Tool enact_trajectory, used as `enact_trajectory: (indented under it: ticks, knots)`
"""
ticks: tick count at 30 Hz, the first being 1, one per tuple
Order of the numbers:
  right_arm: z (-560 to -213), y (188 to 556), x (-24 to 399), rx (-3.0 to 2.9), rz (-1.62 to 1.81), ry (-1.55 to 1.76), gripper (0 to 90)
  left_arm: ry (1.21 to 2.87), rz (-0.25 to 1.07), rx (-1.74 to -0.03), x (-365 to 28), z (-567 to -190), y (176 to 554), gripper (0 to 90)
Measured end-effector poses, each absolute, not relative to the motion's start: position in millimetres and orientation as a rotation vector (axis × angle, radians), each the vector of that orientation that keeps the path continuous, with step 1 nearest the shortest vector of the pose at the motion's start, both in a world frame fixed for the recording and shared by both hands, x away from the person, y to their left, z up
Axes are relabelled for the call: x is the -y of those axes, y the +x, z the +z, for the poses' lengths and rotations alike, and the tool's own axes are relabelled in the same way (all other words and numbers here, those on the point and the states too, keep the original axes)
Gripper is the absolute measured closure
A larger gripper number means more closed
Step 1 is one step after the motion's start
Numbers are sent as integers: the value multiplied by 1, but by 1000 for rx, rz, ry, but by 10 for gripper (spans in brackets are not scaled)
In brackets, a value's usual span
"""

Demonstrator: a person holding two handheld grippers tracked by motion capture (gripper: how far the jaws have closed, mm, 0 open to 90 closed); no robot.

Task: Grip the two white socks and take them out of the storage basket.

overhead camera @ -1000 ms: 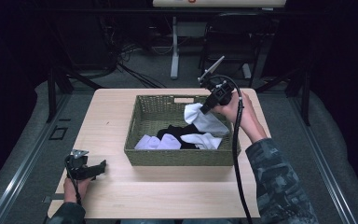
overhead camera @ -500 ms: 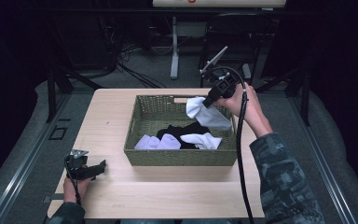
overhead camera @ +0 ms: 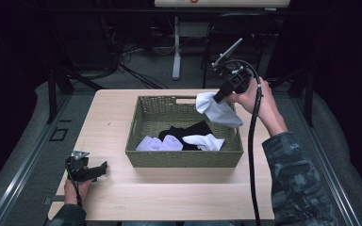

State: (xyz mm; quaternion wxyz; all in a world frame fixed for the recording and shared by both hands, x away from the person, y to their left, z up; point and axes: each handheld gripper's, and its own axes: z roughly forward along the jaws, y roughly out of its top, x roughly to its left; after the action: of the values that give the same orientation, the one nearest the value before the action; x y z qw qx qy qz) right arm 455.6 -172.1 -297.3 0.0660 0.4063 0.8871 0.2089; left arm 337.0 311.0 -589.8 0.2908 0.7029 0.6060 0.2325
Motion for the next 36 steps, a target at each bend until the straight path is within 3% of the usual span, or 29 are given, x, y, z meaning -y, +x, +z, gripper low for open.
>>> enact_trajectory:
  ticks: [17,36]
  knots:
    - [-284,443,228,-2577,623,1324,837,1874,621,-1616,-311,-590,337,107]
    - [-300,434,290,-2461,577,1488,837,1868,629,-1615,-311,-590,337,108]
